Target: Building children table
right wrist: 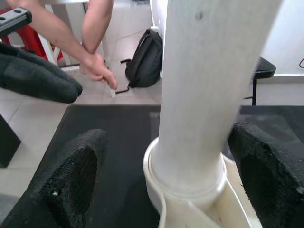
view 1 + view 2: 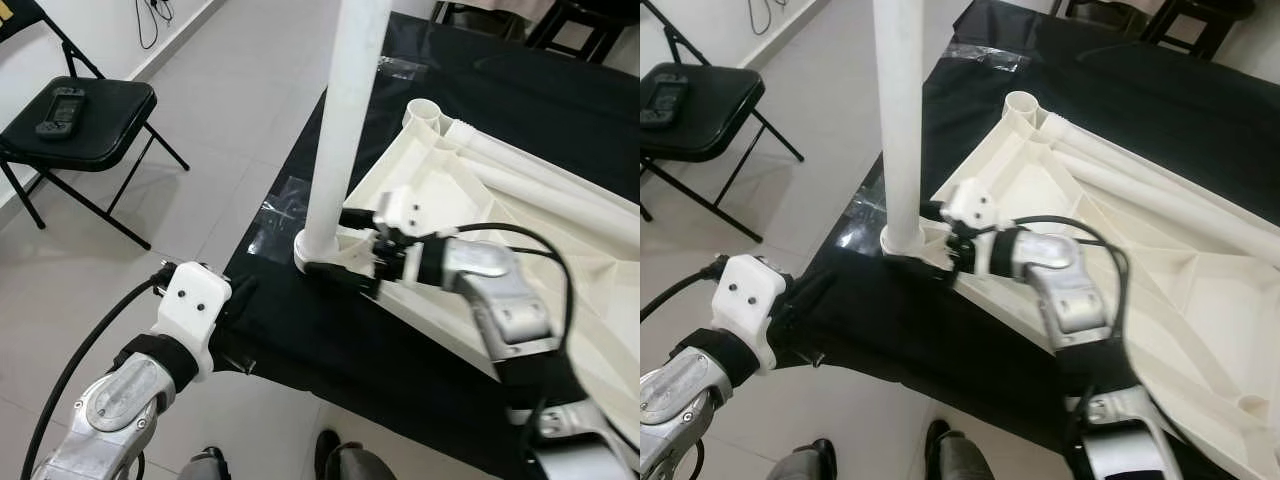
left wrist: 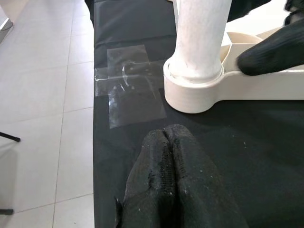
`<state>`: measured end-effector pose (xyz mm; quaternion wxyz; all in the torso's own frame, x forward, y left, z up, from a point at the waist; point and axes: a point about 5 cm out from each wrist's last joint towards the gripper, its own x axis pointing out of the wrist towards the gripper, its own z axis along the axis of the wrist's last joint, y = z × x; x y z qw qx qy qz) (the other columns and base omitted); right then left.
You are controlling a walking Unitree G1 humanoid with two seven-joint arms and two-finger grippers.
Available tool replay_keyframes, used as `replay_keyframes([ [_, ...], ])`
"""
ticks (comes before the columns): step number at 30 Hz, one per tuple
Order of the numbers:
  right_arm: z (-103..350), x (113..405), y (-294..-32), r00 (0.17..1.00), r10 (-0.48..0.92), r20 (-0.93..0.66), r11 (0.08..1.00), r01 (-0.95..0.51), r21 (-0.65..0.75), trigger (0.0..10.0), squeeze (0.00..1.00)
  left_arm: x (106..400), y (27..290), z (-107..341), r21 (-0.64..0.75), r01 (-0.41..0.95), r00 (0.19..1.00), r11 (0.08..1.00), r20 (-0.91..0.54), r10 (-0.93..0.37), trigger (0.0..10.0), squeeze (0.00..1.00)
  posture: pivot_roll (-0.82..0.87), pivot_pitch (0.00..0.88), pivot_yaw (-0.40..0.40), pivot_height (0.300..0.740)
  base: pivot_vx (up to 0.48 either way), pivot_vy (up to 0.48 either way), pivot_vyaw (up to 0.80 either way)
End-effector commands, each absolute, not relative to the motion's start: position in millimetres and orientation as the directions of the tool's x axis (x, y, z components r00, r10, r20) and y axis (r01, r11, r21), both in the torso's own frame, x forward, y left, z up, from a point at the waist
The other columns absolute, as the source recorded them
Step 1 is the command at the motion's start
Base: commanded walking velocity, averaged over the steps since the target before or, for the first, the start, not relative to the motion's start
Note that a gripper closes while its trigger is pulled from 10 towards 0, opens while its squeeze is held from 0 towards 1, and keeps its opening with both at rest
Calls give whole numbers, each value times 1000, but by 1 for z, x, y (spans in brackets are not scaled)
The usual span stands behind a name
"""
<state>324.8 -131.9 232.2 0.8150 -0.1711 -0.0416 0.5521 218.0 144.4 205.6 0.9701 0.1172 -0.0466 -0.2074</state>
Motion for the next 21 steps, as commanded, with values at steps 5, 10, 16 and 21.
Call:
replay_keyframes([
  [5, 236, 323, -180, 449, 857, -253, 351, -868, -351, 10000, 0, 217, 146, 198, 248, 403, 908, 881, 9, -419, 10000, 0, 112, 277, -127, 740, 0, 0, 0],
  [10, 237, 319, -198, 483, 827, -288, 376, -856, -354, 10000, 0, 216, 146, 197, 248, 404, 908, 881, 6, -418, 10000, 0, 103, 279, -124, 740, 0, 0, 0],
  [16, 242, 319, -208, 622, 768, -154, 544, -760, -357, 10000, 0, 216, 143, 194, 245, 403, 909, 882, 2, -417, 10000, 0, 80, 273, -124, 740, 0, 0, 0],
  [21, 241, 321, -192, 745, 664, 71, 740, -639, -209, 10000, 0, 225, 150, 193, 198, 302, 949, 933, 31, -314, 10000, 0, 72, 266, -117, 740, 0, 0, 0],
])
